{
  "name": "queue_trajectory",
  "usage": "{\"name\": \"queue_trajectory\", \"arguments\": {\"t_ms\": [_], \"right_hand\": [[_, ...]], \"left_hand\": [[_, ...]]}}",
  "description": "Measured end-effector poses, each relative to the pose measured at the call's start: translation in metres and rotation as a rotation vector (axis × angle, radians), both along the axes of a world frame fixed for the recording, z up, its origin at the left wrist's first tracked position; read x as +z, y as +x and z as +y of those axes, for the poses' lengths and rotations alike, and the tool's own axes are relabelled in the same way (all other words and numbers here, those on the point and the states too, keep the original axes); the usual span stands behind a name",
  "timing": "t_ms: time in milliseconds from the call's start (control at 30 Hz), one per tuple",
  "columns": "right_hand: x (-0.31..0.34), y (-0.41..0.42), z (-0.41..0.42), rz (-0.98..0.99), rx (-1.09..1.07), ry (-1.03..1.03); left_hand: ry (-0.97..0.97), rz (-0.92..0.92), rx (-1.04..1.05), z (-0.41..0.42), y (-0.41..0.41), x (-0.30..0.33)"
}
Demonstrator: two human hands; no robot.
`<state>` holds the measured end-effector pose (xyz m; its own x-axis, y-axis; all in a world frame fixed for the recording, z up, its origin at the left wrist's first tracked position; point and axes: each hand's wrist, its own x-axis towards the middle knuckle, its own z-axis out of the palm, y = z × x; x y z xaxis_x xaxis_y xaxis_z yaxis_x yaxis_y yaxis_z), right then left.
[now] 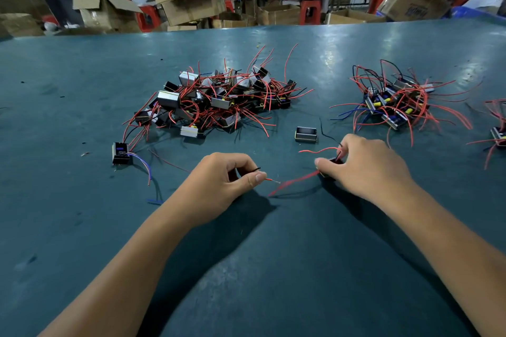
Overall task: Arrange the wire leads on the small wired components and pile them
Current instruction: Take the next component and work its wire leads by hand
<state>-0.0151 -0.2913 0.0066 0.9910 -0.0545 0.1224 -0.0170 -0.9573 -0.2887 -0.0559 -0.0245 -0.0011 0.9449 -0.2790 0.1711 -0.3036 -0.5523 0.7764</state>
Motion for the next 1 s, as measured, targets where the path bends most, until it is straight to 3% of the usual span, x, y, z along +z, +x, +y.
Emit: {"name": "queue_trajectory", "arguments": {"t_ms": [100, 267, 433, 633, 767, 833, 867, 933, 1000], "right_hand": [[0.013, -0.003, -0.011, 0.127, 0.304, 0.219], [0.022, -0.014, -0.013, 0.238, 0.603, 0.229], [0.029, -0.021, -0.007, 0.21, 0.649, 0.227], [0.037, -0.028, -0.01, 0.013, 0.653, 0.226], [0.032, -0.027, -0.005, 0.061, 0.686, 0.105], [0.027, -0.027, -0.002, 0.089, 0.692, 0.063], [0.026, -0.027, 0.001, 0.101, 0.696, 0.06], [0.024, -0.029, 0.005, 0.127, 0.711, 0.066], [0.023, -0.029, 0.006, 0.145, 0.738, 0.078]], "left_hand": [[-0.002, -0.006, 0.029, 0.005, 0.002, 0.001], [-0.034, -0.017, 0.086, 0.007, 0.005, -0.001], [0.048, -0.092, 0.138, 0.004, 0.004, 0.001], [0.106, -0.148, 0.137, 0.0, -0.001, 0.005], [0.128, -0.418, 0.149, -0.008, -0.009, 0.015], [0.11, -0.474, 0.008, -0.012, -0.014, 0.017], [0.111, -0.407, -0.101, -0.016, -0.017, 0.016], [0.245, -0.263, -0.268, -0.026, -0.022, 0.008], [0.373, -0.284, -0.305, -0.037, -0.023, -0.002]]}}
